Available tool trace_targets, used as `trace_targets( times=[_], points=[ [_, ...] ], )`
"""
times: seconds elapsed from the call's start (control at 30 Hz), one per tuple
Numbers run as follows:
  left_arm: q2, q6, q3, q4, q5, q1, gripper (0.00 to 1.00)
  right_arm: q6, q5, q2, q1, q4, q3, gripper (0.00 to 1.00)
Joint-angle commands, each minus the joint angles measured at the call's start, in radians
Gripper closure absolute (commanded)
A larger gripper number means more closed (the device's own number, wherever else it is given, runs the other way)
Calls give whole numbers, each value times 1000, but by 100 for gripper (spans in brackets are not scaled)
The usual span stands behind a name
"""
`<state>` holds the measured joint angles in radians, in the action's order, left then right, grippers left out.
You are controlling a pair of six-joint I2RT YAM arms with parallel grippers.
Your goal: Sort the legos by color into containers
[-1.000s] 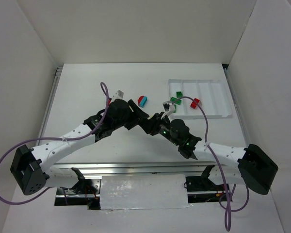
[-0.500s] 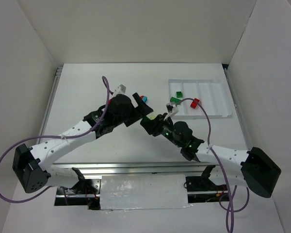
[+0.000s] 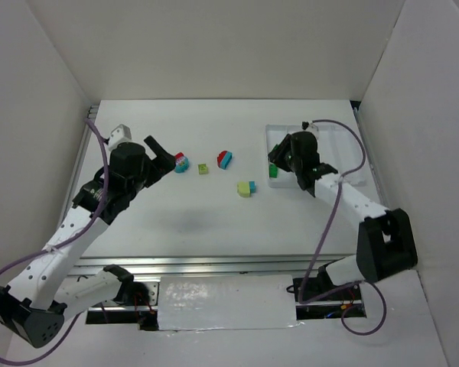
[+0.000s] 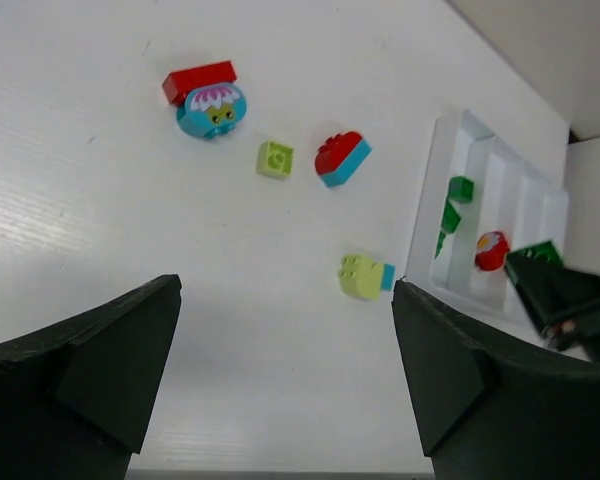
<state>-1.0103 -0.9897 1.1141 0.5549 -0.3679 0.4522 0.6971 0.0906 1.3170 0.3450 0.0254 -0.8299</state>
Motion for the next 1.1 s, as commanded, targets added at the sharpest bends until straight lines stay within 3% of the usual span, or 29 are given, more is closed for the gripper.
trace_targets(
  times=[0.0,0.23,0.27,0.3,0.4,0.47,0.73,0.77,0.8,0.9,1.07],
  points=[
    [6,120,-55,31,32,-1,0,-44,9,148,-50,-254,-158,100],
    [-14,187,-135,7,98,-12,0,-79,49,438,-101,-407,-458,81],
    [-14,191,-140,7,96,-14,1,-79,54,451,-101,-412,-472,74],
    [-17,194,-149,-1,95,-14,1,-80,58,467,-101,-418,-482,48],
    [-27,204,-168,-19,99,-18,1,-74,66,473,-101,-433,-497,29],
    [-42,210,-175,-30,109,-20,0,-71,67,458,-101,-438,-488,21],
    [-152,226,-206,-127,216,-18,1,-114,35,231,-52,-417,-365,18],
    [-158,215,-212,-125,207,-14,1,-129,29,208,-28,-417,-353,1],
    [-166,204,-215,-127,199,-12,1,-165,24,179,32,-415,-332,0],
    [-151,169,-235,-128,172,-6,0,-186,70,189,148,-465,-334,0],
    [-122,169,-258,-132,182,0,1,-182,72,276,233,-476,-333,0]
  ],
)
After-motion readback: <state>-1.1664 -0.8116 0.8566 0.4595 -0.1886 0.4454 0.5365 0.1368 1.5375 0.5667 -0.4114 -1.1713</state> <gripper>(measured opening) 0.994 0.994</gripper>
